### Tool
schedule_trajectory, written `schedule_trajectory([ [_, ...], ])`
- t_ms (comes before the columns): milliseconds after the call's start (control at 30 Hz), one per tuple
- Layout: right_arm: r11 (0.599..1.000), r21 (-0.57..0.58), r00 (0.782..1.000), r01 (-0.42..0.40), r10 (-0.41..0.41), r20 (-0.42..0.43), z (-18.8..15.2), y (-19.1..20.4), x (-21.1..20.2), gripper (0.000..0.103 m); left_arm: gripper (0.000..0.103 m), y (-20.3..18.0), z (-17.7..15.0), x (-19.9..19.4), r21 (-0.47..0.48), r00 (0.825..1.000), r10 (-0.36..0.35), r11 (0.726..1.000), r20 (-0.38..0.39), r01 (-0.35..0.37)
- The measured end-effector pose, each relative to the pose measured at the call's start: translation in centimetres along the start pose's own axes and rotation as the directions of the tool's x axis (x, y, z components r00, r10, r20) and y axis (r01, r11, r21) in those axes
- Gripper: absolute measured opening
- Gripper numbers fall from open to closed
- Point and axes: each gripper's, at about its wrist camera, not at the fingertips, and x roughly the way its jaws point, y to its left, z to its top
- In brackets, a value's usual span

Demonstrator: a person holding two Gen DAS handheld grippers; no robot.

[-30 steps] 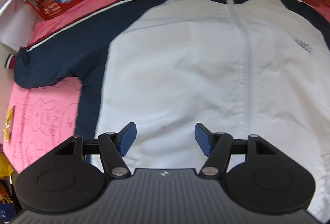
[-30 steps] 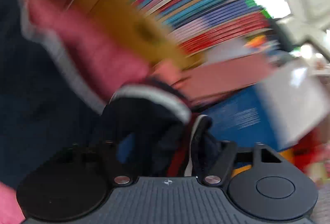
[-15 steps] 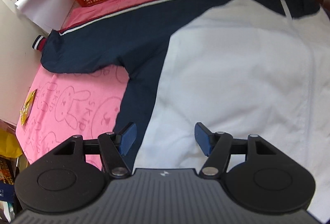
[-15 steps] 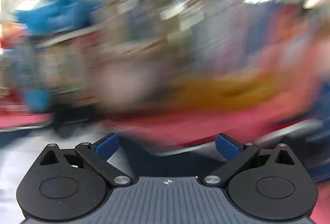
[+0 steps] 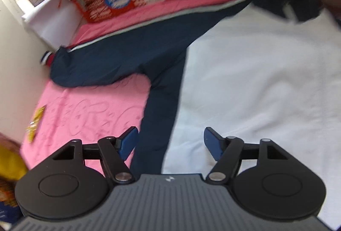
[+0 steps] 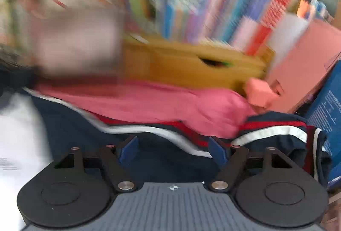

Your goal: Fold clothes

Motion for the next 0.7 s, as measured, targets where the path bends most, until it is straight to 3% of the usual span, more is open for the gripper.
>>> schedule_trajectory([
  [67, 0.989, -0.040, 0.990, -0.139, 0.139, -0.011, -1.7, 3.8, -2.9, 0.075, 0.071, 0.0, -0.6, -0.5, 0.030, 0.998, -0.062, 0.998, 0.018, 0.062],
  [133, 0.962, -0.051, 0.962, -0.268, 0.265, -0.066, -4.3, 7.7, -5.1, 0.072, 0.071, 0.0, -1.6, -0.1, 0.083, 0.997, -0.077, 0.993, -0.007, 0.078],
  [200, 0.947, -0.093, 0.946, -0.306, 0.292, -0.142, -6.5, 10.8, -5.6, 0.069, 0.074, 0.0, -2.7, 0.2, 0.126, 0.996, -0.082, 0.988, -0.024, 0.085],
  [267, 0.960, -0.173, 0.964, -0.221, 0.188, -0.191, -9.8, 12.7, -5.8, 0.071, 0.077, 1.0, -3.6, 0.1, 0.134, 0.996, -0.090, 0.987, -0.013, 0.091],
  [333, 0.978, -0.132, 0.977, -0.161, 0.139, -0.160, -10.9, 11.2, -6.4, 0.082, 0.078, 2.3, -4.2, -0.3, 0.139, 0.996, -0.093, 0.986, -0.015, 0.095],
  [400, 0.992, -0.094, 0.976, -0.086, 0.065, -0.207, -10.4, 10.0, -7.7, 0.078, 0.071, 3.5, -4.5, -1.5, 0.147, 0.995, -0.097, 0.984, -0.013, 0.098],
  [467, 0.991, -0.106, 0.985, -0.080, 0.062, -0.164, -10.2, 10.1, -11.2, 0.074, 0.072, 4.4, -5.1, -2.9, 0.145, 0.983, -0.181, 0.973, 0.001, 0.179],
  [567, 0.979, -0.105, 0.975, -0.175, 0.157, -0.156, -11.4, 12.5, -15.9, 0.074, 0.073, 5.2, -6.3, -5.0, 0.151, 0.944, -0.329, 0.934, 0.023, 0.322],
  [600, 0.976, -0.100, 0.970, -0.196, 0.177, -0.167, -12.2, 13.4, -17.1, 0.074, 0.074, 4.9, -7.0, -5.1, 0.173, 0.939, -0.345, 0.925, 0.013, 0.338],
  [700, 0.972, -0.084, 0.950, -0.218, 0.192, -0.246, -15.3, 16.3, -18.1, 0.074, 0.074, 3.9, -9.6, -4.3, 0.230, 0.944, -0.326, 0.916, -0.053, 0.330],
])
